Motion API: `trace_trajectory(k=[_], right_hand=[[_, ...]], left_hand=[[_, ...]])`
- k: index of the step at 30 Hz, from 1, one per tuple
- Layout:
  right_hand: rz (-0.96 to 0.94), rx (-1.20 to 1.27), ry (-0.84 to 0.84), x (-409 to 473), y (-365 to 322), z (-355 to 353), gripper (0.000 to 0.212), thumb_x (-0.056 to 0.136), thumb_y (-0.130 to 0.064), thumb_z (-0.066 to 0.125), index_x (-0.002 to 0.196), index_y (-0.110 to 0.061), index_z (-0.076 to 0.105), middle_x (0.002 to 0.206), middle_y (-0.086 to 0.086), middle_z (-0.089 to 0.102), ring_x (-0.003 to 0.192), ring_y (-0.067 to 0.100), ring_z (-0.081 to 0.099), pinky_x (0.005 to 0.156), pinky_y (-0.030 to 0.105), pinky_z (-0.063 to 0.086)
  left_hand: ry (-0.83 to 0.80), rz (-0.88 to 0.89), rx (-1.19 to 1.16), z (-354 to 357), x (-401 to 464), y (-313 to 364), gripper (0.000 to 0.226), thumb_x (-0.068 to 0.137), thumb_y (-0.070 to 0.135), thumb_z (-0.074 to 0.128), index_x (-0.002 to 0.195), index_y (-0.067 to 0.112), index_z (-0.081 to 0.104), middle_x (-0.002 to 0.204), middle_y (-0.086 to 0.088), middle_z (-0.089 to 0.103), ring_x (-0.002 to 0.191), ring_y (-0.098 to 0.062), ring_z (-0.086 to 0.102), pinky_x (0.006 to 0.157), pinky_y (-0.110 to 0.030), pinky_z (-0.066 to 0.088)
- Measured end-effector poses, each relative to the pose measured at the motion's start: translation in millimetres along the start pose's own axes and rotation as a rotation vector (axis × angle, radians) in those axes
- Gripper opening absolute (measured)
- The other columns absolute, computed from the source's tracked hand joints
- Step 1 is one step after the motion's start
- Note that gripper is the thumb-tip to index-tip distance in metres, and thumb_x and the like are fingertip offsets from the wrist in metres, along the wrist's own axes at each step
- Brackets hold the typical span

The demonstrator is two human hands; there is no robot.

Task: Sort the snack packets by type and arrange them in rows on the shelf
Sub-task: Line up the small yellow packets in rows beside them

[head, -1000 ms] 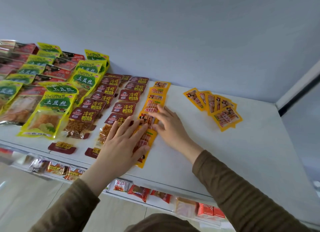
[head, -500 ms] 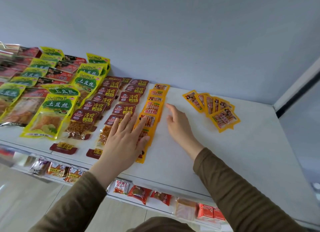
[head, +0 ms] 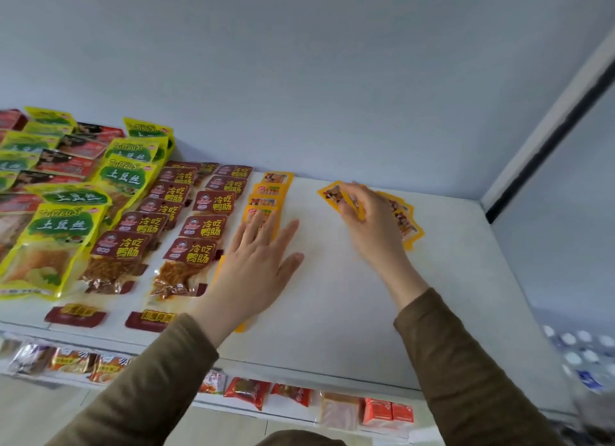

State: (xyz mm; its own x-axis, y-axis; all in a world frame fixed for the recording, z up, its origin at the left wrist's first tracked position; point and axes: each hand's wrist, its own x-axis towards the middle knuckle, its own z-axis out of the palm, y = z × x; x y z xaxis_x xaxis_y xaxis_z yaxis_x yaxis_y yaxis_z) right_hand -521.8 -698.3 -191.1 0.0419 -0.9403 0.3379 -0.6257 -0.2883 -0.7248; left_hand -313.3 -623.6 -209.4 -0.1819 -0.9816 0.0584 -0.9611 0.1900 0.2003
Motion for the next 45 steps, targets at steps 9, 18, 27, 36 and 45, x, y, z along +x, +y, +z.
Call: trace_trajectory(k=[9,18,27,36,45], right_hand=[[0.346,-0.147,-0.173,24,95,-50,0.063,0.101,-0.037,0.056,0.155,-0.013,0.035,0.156,0.015,0.041,0.142,0.034,0.039,0.116,0.047,0.032],[0.148,-0.241,-0.309,13,79,-7,0.060,0.103,-0.034,0.049,0.157,-0.017,0.031,0.163,0.010,0.029,0.149,0.030,0.021,0.121,0.037,0.019],[0.139,-0.136,-0.347,-34,18,47,0.074,0.102,-0.046,0.048,0.162,-0.018,0.015,0.170,0.007,0.003,0.156,0.025,-0.006,0.124,0.038,0.004],[0.267,0.206,-0.112,-12,33,18,0.035,0.105,-0.030,0.048,0.138,-0.021,0.055,0.141,-0.003,0.056,0.134,0.016,0.048,0.111,0.037,0.040],[0.465,0.180,-0.344,58,23,34,0.055,0.103,-0.026,0.053,0.153,-0.013,0.037,0.155,0.009,0.043,0.136,0.027,0.047,0.103,0.033,0.043]], left_hand=[[-0.072,0.024,-0.268,30,135,93,0.066,0.107,0.049,0.033,0.164,0.022,0.012,0.170,-0.018,0.013,0.158,-0.032,0.008,0.126,-0.049,0.013],[-0.218,0.064,-0.266,30,151,56,0.062,0.100,0.036,0.046,0.157,0.025,0.024,0.167,-0.004,0.023,0.156,-0.022,0.018,0.125,-0.052,-0.001],[-0.383,0.063,-0.299,8,121,7,0.054,0.110,0.019,0.024,0.163,0.011,0.018,0.172,0.003,0.004,0.158,-0.018,0.005,0.126,-0.034,-0.004],[-0.051,0.006,-0.280,6,65,12,0.067,0.107,0.054,0.030,0.165,0.026,0.011,0.172,0.001,0.008,0.158,-0.015,0.005,0.124,-0.032,0.004],[-0.038,-0.003,-0.120,48,11,43,0.073,0.101,0.067,0.025,0.163,0.039,0.001,0.171,0.005,-0.011,0.157,-0.026,-0.015,0.127,-0.044,-0.002]])
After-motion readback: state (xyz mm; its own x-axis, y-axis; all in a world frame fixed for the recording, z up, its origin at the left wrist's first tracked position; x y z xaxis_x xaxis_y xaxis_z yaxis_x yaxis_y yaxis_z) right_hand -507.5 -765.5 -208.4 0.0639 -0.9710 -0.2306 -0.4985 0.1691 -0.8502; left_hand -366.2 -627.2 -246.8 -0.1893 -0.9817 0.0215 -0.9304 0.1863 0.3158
